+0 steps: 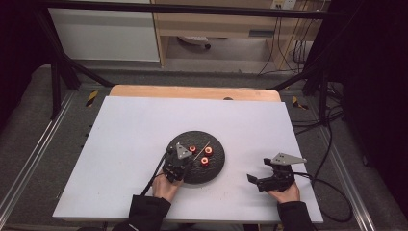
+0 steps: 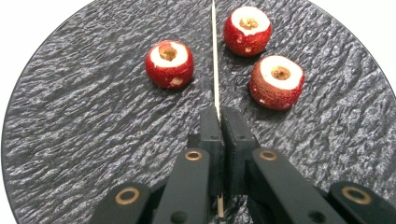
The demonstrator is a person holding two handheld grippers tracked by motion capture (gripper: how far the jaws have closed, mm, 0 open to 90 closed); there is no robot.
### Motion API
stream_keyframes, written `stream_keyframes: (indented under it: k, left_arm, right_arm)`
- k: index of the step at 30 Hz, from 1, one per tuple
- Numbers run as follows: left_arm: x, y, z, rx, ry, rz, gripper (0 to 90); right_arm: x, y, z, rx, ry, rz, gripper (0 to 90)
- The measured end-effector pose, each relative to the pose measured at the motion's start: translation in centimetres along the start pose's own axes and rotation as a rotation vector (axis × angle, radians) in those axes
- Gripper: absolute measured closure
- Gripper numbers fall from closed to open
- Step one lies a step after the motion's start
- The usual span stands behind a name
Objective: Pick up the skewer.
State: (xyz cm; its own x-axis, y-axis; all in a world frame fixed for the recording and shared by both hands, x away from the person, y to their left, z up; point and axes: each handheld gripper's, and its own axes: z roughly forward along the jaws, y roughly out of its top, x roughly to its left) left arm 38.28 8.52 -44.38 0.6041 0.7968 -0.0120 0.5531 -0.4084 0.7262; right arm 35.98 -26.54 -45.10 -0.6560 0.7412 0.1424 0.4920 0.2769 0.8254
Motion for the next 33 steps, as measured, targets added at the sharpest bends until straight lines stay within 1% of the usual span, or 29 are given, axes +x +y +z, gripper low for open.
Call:
stream_keyframes:
  k: [7,13,17,20,22,23,24,25,27,28,29,30,31,32,33]
  left_arm:
    - [0.1,-0.2,-0.1,-0.011,0.001,-0.014,87.6]
    - [0.4,-0.2,-0.7,-0.045,-0.010,-0.015,87.9]
    - [0.7,-0.1,-1.2,-0.065,-0.024,-0.020,87.9]
    - [1.1,-0.2,-1.8,-0.070,-0.040,-0.020,87.8]
    - [1.6,-0.2,-2.2,-0.075,-0.068,-0.019,87.8]
    - [1.8,-0.3,-2.4,-0.079,-0.077,-0.016,87.9]
    - [2.2,-0.3,-2.8,-0.078,-0.102,-0.011,87.9]
    - [2.4,-0.3,-3.0,-0.079,-0.109,-0.008,87.9]
    - [2.5,-0.3,-3.1,-0.078,-0.110,0.000,87.9]
    - [2.8,-0.3,-3.4,-0.072,-0.118,0.017,87.9]
    - [2.8,-0.3,-3.4,-0.072,-0.118,0.017,87.9]
    - [2.9,-0.3,-3.6,-0.064,-0.124,0.039,87.9]
    - [3.0,-0.3,-3.8,-0.063,-0.128,0.051,87.9]
    - [3.0,-0.3,-3.8,-0.063,-0.128,0.051,87.8]
    - [3.0,-0.4,-4.0,-0.059,-0.134,0.073,87.8]
  right_arm:
    - [0.0,0.0,0.0,0.000,0.000,-0.005,1.0]
    - [0.1,0.0,0.0,0.001,0.000,-0.007,1.0]
    - [0.2,0.2,0.0,0.004,-0.006,-0.023,1.2]
    - [0.6,0.4,0.1,0.012,-0.015,-0.059,1.2]
    - [0.8,0.6,0.1,0.016,-0.016,-0.069,1.2]
    - [1.1,0.8,0.2,0.026,-0.022,-0.090,1.2]
    - [1.3,1.0,0.3,0.032,-0.029,-0.107,1.2]
    - [1.4,1.1,0.3,0.033,-0.031,-0.116,1.2]
    - [1.8,1.4,0.4,0.040,-0.038,-0.145,1.3]
    - [1.9,1.5,0.5,0.043,-0.040,-0.161,1.5]
    - [2.1,1.7,0.6,0.044,-0.043,-0.174,1.5]
    - [2.3,1.8,0.6,0.044,-0.042,-0.185,1.6]
    - [2.5,2.0,0.7,0.043,-0.042,-0.200,1.8]
    - [2.7,2.1,0.7,0.043,-0.038,-0.214,2.2]
    - [2.9,2.2,0.8,0.045,-0.040,-0.226,2.2]
